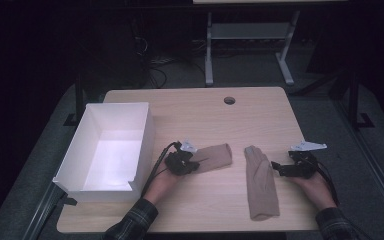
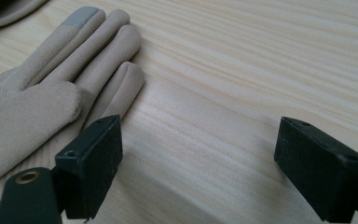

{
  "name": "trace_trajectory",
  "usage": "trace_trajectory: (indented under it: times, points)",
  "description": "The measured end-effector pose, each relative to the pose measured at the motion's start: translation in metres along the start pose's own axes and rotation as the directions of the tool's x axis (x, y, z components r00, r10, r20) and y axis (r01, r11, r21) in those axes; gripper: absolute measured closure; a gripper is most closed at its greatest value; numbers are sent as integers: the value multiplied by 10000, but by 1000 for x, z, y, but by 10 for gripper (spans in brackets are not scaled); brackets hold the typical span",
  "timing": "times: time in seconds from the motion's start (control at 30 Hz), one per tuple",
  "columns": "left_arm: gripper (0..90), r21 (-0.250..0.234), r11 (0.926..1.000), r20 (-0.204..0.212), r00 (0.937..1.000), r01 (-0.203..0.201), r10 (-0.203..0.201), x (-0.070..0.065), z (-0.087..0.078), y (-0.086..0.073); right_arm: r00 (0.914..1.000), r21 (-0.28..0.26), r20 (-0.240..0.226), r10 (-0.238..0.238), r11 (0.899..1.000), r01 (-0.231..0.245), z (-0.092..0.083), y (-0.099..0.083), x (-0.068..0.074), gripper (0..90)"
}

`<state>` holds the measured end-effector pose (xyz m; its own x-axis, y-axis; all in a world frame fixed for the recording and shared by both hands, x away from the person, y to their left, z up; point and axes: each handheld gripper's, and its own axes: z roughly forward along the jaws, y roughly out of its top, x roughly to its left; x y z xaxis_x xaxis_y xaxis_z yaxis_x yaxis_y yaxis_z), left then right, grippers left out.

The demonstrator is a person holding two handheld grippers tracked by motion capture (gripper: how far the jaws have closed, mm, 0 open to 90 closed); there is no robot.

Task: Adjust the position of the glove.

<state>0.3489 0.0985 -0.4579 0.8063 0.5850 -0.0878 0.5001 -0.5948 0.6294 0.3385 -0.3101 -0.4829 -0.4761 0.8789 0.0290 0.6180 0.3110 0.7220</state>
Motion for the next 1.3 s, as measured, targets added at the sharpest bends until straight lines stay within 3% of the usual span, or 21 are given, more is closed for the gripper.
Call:
trace_trajectory:
  times: [0.2, 0.37, 0.5, 0.73, 0.8, 0.9, 1.03, 1.3]
  points:
    - [896, -51, 10000, -2, 10000, 26, -26, -2, -8, -5, 10000, 1, -1, -2, 10000, 2, 0, 0, 0, 148]
    - [896, -441, 9990, 311, 9995, -46, 60, -8, -7, 9, 10000, 2, -2, -2, 10000, 2, 0, 0, 0, 148]
    - [896, -578, 9980, 635, 9976, -246, 282, -19, 6, 28, 10000, -3, 0, -4, 10000, 4, 0, 0, 0, 148]
    - [897, -521, 9978, 659, 9968, -410, 444, -25, 27, 44, 10000, -1, -2, -1, 10000, 1, 0, 0, 0, 148]
    - [897, -497, 9964, 943, 9929, -682, 727, -27, 36, 51, 10000, -4, -12, -19, 10000, 19, 0, 0, 0, 148]
    - [897, -533, 9958, 1075, 9910, -745, 799, -30, 46, 57, 10000, -1, -16, -18, 10000, 18, 0, 0, 0, 148]
    - [897, -361, 9966, 992, 9921, -740, 772, -32, 59, 61, 10000, -1, -31, -27, 10000, 27, 0, 0, 0, 148]
    - [898, -389, 9975, 1250, 9901, -592, 637, -34, 58, 56, 10000, -2, -61, -51, 10000, 51, 0, 0, 0, 148]
